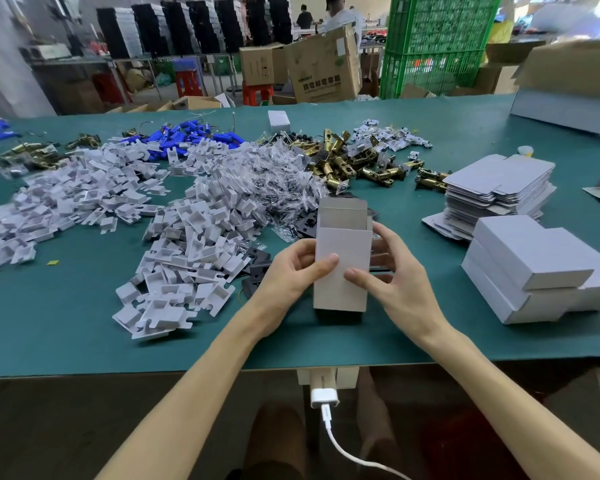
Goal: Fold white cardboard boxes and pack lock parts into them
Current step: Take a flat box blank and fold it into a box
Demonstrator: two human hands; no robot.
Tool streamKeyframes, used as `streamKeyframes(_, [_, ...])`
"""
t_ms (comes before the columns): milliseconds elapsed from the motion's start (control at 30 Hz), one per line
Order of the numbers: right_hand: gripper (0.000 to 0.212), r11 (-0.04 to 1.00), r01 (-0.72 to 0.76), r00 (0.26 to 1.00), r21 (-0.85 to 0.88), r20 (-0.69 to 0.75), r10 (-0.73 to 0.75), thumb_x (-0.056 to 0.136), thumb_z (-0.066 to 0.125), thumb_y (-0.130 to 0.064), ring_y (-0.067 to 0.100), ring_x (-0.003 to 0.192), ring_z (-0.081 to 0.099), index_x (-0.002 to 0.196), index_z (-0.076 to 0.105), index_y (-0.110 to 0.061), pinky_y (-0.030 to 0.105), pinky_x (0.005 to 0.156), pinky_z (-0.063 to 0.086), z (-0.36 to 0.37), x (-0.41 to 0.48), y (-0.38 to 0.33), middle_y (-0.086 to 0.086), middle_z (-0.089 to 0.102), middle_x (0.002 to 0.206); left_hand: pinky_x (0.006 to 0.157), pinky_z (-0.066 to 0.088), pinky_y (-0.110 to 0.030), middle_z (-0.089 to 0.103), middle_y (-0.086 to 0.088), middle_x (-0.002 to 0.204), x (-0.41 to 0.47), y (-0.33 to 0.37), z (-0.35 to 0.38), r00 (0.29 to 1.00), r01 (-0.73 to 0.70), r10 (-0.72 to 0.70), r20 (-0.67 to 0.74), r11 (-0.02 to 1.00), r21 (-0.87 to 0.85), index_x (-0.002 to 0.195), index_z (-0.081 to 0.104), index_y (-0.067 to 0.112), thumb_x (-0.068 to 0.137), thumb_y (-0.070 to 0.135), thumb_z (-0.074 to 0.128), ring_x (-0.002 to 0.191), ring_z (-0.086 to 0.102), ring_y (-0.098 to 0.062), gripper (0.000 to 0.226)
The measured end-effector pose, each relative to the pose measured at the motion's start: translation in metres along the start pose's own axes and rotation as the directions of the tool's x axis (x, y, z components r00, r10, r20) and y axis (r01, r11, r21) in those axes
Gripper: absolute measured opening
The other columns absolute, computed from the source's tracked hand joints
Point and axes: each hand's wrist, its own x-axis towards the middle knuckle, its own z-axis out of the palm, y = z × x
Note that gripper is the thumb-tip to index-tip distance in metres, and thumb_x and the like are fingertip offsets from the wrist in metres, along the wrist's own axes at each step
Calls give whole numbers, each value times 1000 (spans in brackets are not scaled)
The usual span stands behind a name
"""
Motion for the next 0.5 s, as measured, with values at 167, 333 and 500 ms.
streamKeyframes(167, [50,1000,-16,1000,-21,2,16,92,69,-38,4,104,66,138,55,-23,22,81,57,-2,9,-3,-8,68,118,92,61,-40,74,-15,125,9,3,0,994,105,-103,35,993,-54,133,63,5,91,29,71,108,72,-27,49])
streamKeyframes(333, [24,965,-55,995,-256,-94,32,102,60,-25,13,98,63,123,65,-15,33,91,54,-5,59,15,5,65,116,88,63,-38,76,-12,121,14,-3,-2,967,79,-138,-213,962,-261,131,62,7,99,35,64,108,73,-27,43])
streamKeyframes(500, [45,829,8,996,-560,77,42,103,57,-26,29,128,49,140,52,-2,35,110,38,10,145,24,17,55,136,89,62,-37,75,-14,122,16,-2,-2,958,86,-161,-239,951,-296,134,60,5,106,37,54,110,74,-29,43])
